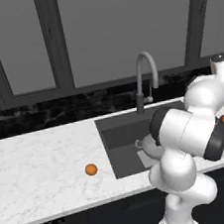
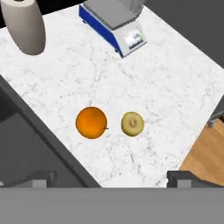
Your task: Put the colander in the sink, put the kiwi, orange, tangerine in the colander, and turn on the sink faucet and pour water over the colander.
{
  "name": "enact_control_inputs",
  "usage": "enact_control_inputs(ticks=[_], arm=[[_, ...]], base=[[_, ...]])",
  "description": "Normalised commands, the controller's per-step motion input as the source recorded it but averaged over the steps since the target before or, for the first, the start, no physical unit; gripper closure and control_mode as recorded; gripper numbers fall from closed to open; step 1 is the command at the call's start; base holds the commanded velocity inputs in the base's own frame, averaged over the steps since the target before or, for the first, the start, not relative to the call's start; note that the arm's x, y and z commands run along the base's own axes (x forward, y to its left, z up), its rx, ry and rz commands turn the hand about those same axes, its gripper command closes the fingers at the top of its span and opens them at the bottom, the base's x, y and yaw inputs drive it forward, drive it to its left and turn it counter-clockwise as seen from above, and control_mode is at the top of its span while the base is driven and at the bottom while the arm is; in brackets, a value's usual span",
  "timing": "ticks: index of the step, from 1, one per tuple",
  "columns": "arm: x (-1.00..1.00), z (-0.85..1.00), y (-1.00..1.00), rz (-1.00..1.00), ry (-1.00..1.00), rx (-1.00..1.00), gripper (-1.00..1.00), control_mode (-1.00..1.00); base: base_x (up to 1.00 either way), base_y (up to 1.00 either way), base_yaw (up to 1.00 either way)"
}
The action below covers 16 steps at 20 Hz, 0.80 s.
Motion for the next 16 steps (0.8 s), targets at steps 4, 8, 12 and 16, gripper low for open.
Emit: enact_control_inputs(ticks=[4, 8, 12, 16], arm=[[0.36, -0.84, -0.93, 0.10, 0.42, 0.08, -1.00, -1.00], [0.01, -1.00, -0.98, 0.12, 0.29, 0.07, -1.00, -1.00], [-0.01, -0.78, -1.00, 0.15, 0.06, 0.18, -1.00, -1.00], [-0.14, -0.89, -0.99, 0.15, 0.00, 0.26, -1.00, -1.00]], base=[[0.00, 0.00, 0.00], [0.00, 0.00, 0.00], [0.00, 0.00, 0.00], [0.00, 0.00, 0.00]])
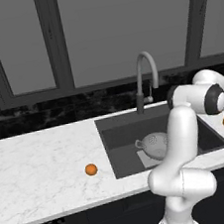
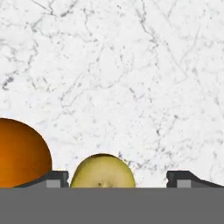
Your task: Put the colander in the sink, put the kiwi, orange, tangerine in the colander, and turn on the sink faucet and pour water over the colander.
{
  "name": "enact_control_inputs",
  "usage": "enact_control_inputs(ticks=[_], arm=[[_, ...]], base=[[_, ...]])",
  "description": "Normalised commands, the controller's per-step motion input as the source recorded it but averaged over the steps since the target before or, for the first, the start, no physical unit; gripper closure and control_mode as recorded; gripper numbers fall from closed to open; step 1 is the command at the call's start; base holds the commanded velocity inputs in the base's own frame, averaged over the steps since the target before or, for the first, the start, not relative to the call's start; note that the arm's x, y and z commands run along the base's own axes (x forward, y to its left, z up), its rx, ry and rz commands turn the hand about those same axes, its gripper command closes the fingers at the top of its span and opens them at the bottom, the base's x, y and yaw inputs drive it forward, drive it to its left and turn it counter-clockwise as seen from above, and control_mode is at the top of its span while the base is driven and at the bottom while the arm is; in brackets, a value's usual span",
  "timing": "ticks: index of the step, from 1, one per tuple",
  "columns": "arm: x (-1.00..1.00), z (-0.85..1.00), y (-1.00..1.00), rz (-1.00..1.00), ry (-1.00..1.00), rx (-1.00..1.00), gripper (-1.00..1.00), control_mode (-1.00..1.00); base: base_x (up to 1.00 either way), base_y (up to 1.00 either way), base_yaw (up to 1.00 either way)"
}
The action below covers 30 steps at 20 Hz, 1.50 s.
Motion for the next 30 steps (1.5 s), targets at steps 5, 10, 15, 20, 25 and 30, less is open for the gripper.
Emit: enact_control_inputs(ticks=[5, 10, 15, 20, 25, 30], arm=[[-0.16, -0.33, -0.16, 0.02, 0.01, 0.08, -1.00, -1.00], [-0.40, -0.12, 0.28, 0.02, -0.01, 0.00, -1.00, -1.00], [-0.15, 0.01, 0.63, 0.06, -0.14, -0.01, -1.00, -1.00], [0.03, -0.02, 0.30, 0.02, -0.09, 0.00, -1.00, -1.00], [-0.07, -0.47, 0.00, 0.07, -0.01, -0.02, -1.00, -1.00], [0.00, -0.01, -0.06, 0.03, -0.05, 0.00, -1.00, -1.00]], base=[[0.00, 0.00, 0.00], [0.00, 0.00, 0.00], [0.00, 0.00, 0.00], [0.00, 0.00, 0.00], [0.00, 0.00, 0.00], [0.00, 0.00, 0.00]])
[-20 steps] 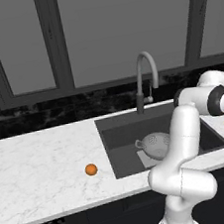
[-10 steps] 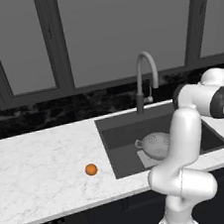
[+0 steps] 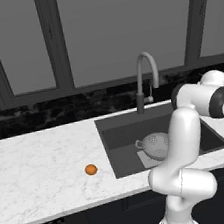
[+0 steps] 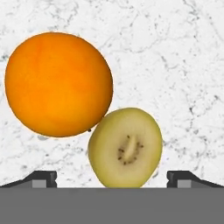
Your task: Put the colander in the sink, put the kiwi, orange, tangerine in the colander, and turn on the sink faucet and pour water over the colander.
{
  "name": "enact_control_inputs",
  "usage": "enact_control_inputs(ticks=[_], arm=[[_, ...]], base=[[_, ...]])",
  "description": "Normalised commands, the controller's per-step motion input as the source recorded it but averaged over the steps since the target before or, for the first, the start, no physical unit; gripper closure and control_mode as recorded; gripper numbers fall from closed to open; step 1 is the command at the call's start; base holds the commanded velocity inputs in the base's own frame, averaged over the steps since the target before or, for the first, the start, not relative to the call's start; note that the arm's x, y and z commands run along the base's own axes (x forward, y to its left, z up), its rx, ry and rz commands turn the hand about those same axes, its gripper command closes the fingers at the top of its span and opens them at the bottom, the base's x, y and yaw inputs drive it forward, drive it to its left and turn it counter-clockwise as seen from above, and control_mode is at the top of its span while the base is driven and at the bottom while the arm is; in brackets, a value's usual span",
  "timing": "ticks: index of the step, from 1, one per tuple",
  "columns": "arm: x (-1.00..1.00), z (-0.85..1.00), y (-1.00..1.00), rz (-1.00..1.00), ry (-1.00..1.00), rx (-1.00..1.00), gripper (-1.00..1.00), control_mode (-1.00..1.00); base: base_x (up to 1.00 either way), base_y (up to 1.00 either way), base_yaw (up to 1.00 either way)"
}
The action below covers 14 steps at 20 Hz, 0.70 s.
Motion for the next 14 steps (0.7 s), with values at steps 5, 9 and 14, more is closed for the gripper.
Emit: enact_control_inputs(ticks=[5, 9, 14], arm=[[0.12, -0.03, -0.24, 0.02, 0.00, 0.00, -1.00, -1.00], [0.23, -0.12, -0.09, 0.02, -0.01, 0.00, -1.00, -1.00], [0.10, -0.31, -0.02, 0.05, 0.00, 0.00, 1.00, -1.00]], base=[[0.00, 0.00, 0.00], [0.00, 0.00, 0.00], [0.00, 0.00, 0.00]])
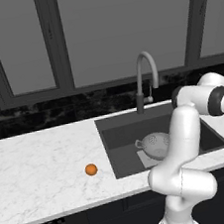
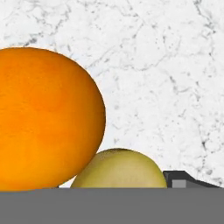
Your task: Put the colander in the sink, put the kiwi, orange, tangerine in the colander, and turn on the sink faucet and pour water over the colander.
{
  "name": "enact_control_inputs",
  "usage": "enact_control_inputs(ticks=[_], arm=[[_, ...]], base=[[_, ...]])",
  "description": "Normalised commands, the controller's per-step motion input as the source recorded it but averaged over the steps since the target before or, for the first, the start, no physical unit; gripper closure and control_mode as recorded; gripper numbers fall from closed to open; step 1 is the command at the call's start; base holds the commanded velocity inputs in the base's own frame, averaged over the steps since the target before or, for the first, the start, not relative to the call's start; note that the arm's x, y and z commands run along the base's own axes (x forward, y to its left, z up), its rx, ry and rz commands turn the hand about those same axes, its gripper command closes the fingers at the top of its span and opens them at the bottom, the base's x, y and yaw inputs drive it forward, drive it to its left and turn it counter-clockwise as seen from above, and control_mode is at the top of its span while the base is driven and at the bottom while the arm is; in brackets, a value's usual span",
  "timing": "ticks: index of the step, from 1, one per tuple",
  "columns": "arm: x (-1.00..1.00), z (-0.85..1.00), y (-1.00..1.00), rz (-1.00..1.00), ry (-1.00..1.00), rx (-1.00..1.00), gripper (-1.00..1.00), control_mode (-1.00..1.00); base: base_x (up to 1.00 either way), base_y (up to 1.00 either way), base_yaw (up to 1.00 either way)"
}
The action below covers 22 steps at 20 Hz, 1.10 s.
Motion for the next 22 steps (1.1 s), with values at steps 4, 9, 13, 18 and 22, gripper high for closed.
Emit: enact_control_inputs(ticks=[4, 9, 13, 18, 22], arm=[[0.00, -0.04, 0.00, 0.00, -0.01, -0.01, 1.00, -1.00], [-0.39, 0.58, 0.08, 0.02, -0.11, 0.00, 1.00, -1.00], [-0.55, 1.00, 0.86, 0.16, -0.08, 0.00, 1.00, -1.00], [-0.03, 0.55, 1.00, 0.25, 0.00, 0.00, 1.00, -1.00], [0.17, 0.26, 1.00, 0.25, -0.03, 0.00, 1.00, -1.00]], base=[[0.00, 0.00, 0.00], [0.00, 0.00, 0.00], [0.00, 0.00, 0.00], [0.00, 0.00, 0.00], [0.00, 0.00, 0.00]])
